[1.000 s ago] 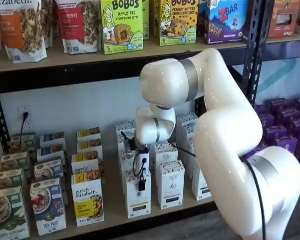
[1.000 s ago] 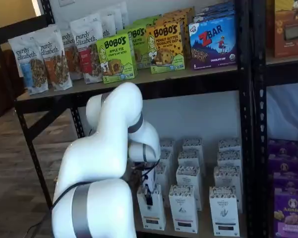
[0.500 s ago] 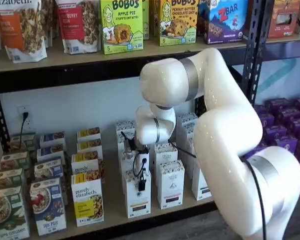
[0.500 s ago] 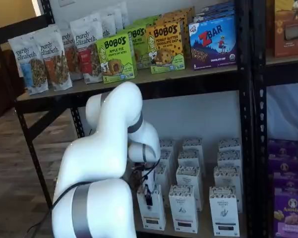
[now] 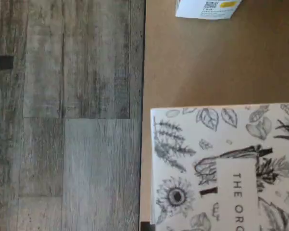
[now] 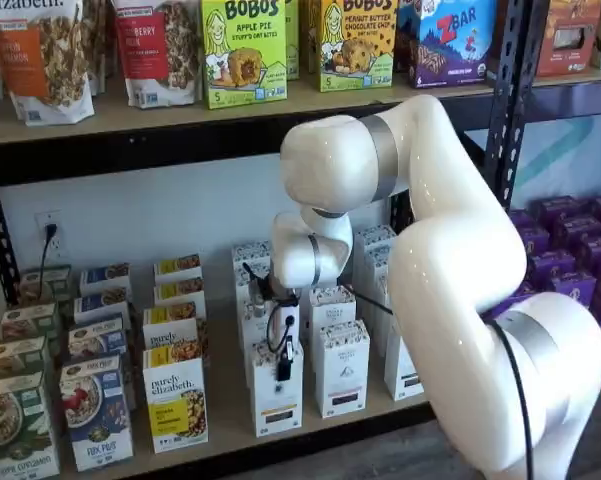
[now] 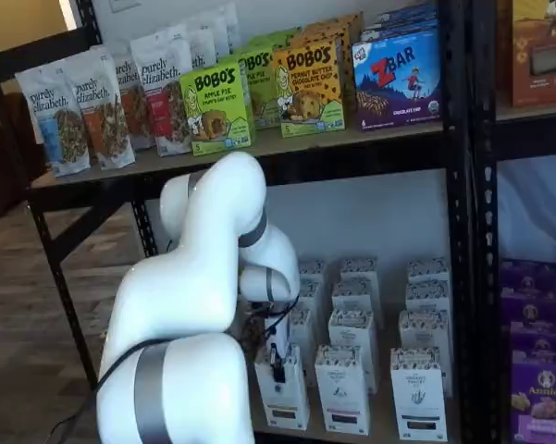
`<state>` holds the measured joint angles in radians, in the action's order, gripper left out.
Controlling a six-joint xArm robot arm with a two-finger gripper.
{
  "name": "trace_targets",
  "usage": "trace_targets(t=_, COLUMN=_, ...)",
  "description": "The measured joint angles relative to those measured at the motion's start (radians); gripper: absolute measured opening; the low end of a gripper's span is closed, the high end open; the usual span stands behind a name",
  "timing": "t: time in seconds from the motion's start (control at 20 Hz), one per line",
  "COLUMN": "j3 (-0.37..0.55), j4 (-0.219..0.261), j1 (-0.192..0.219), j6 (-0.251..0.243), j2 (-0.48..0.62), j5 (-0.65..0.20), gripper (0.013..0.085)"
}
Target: Pick up the white box with a yellow strip in the middle, on the bottom shelf, the fourth box from the left
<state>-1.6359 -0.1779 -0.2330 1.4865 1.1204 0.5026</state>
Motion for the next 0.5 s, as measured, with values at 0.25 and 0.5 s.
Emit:
trace_targets(t=0.25, j3=0.001, j4=0.006, j1=0.0, j6=-0.006, j2=-0.001, j5=0.003, gripper=0.049)
trace_targets(t=0.5, j3=0.014, j4=0.002, j1=-0.003, j6=-0.004, j2=-0.007, j5=-0.01, gripper=0.049)
